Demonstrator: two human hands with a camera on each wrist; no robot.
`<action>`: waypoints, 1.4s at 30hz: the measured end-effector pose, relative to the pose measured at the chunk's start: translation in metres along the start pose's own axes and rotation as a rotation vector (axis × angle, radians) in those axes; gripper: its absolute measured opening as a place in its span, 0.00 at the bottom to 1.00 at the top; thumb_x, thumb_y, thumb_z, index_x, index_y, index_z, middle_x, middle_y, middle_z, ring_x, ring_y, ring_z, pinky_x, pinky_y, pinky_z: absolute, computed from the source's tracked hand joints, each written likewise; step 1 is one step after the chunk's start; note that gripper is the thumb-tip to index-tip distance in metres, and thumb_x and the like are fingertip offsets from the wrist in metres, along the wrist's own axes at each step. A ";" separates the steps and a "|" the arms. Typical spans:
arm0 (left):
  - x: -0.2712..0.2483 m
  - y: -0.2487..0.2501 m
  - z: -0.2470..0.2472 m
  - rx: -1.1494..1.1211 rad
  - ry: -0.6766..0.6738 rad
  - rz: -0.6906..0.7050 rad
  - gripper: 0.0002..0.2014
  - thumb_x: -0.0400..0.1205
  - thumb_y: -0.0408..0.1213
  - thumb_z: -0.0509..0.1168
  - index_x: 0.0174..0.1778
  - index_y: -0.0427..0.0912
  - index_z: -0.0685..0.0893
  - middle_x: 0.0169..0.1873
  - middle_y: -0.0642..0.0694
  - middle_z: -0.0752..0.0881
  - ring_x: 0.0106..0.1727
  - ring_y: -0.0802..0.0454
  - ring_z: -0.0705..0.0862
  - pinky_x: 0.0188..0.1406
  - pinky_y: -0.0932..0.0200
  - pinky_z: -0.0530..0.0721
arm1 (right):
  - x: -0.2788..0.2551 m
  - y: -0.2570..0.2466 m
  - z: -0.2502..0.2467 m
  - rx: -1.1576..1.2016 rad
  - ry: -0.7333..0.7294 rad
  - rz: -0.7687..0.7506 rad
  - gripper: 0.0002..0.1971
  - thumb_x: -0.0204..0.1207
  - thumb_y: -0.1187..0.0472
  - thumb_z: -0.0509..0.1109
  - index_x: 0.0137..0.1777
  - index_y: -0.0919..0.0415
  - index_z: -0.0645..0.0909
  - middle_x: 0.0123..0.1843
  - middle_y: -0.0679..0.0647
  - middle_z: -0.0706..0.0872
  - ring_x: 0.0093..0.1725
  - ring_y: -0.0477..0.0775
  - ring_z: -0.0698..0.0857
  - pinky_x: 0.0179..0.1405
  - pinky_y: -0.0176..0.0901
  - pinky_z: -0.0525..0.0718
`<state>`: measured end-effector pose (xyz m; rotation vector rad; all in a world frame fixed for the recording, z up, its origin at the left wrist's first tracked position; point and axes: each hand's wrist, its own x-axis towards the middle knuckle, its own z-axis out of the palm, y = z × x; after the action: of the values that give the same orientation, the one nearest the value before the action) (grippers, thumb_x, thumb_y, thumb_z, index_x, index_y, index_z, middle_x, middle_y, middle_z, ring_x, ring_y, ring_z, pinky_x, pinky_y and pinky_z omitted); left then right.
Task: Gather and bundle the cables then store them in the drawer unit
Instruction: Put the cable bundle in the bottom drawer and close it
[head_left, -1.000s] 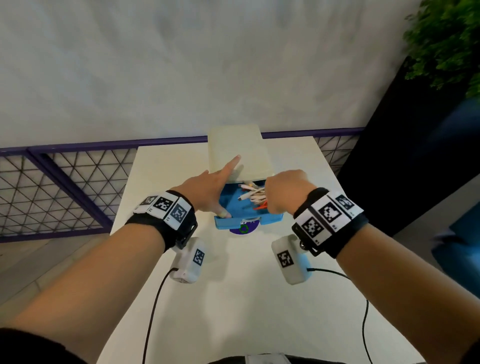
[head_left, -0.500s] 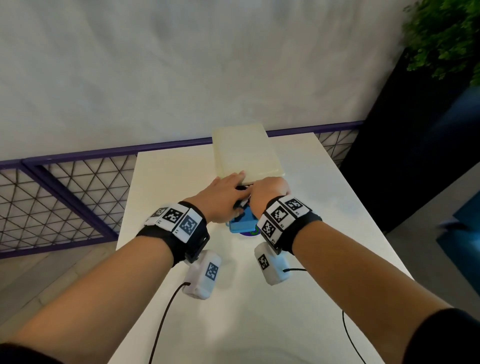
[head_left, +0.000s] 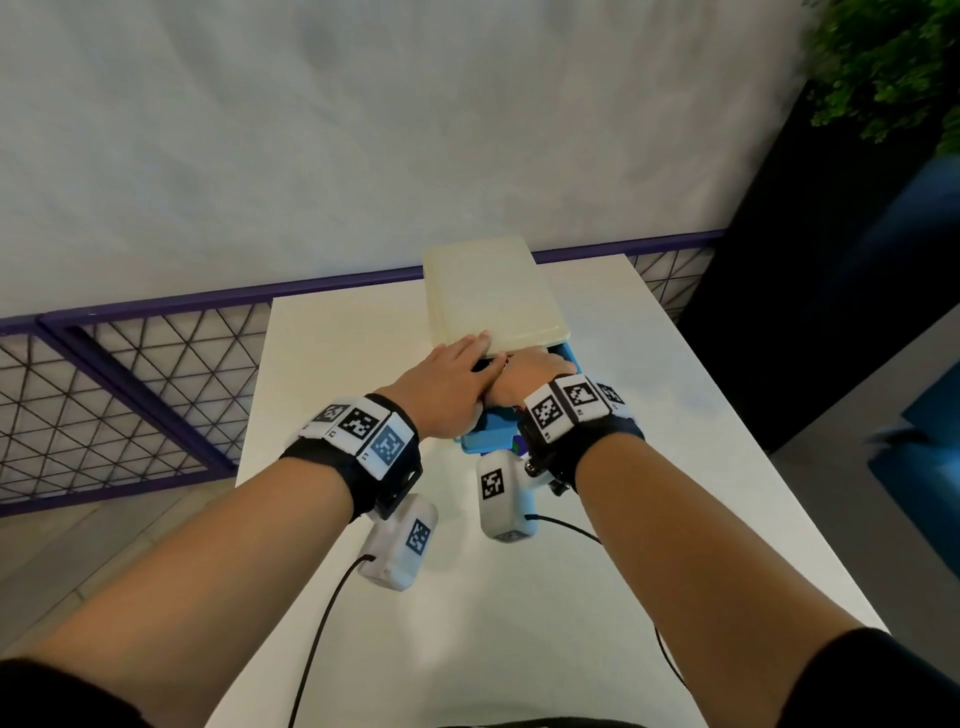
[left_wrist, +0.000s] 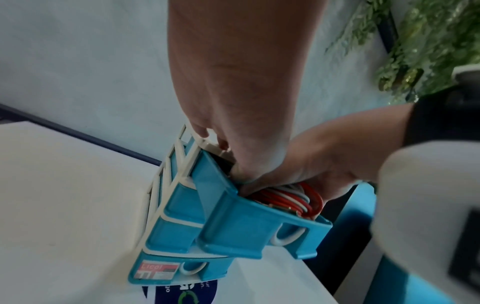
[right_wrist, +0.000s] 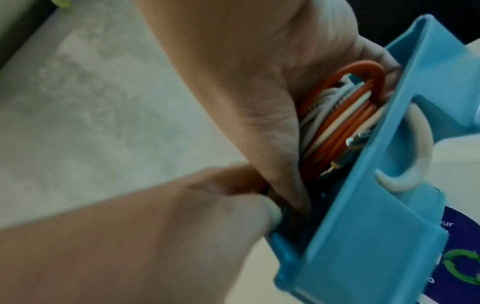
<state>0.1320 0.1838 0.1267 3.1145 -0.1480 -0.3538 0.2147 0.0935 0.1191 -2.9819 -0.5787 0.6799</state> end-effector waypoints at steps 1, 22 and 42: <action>0.000 0.000 0.001 0.027 0.009 0.000 0.32 0.84 0.38 0.53 0.84 0.43 0.48 0.83 0.36 0.44 0.84 0.39 0.46 0.82 0.43 0.52 | -0.001 0.003 -0.002 0.040 -0.031 -0.039 0.23 0.63 0.42 0.70 0.55 0.55 0.79 0.51 0.54 0.84 0.47 0.56 0.82 0.40 0.47 0.81; 0.005 -0.002 0.009 -0.232 0.253 -0.164 0.24 0.83 0.41 0.58 0.77 0.48 0.71 0.78 0.52 0.69 0.75 0.49 0.67 0.62 0.50 0.78 | -0.043 0.045 0.017 0.110 0.253 -0.250 0.17 0.83 0.60 0.64 0.68 0.64 0.70 0.57 0.62 0.85 0.55 0.64 0.87 0.38 0.46 0.75; 0.009 -0.002 -0.013 -0.471 0.020 -0.187 0.42 0.77 0.54 0.68 0.82 0.39 0.58 0.79 0.49 0.69 0.76 0.53 0.71 0.66 0.63 0.69 | -0.039 0.062 0.011 -0.168 0.357 -0.657 0.17 0.82 0.58 0.62 0.69 0.59 0.77 0.68 0.55 0.79 0.70 0.58 0.76 0.68 0.56 0.72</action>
<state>0.1437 0.1848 0.1369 2.6672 0.1999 -0.3048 0.1995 0.0213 0.1188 -2.6644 -1.5188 0.0484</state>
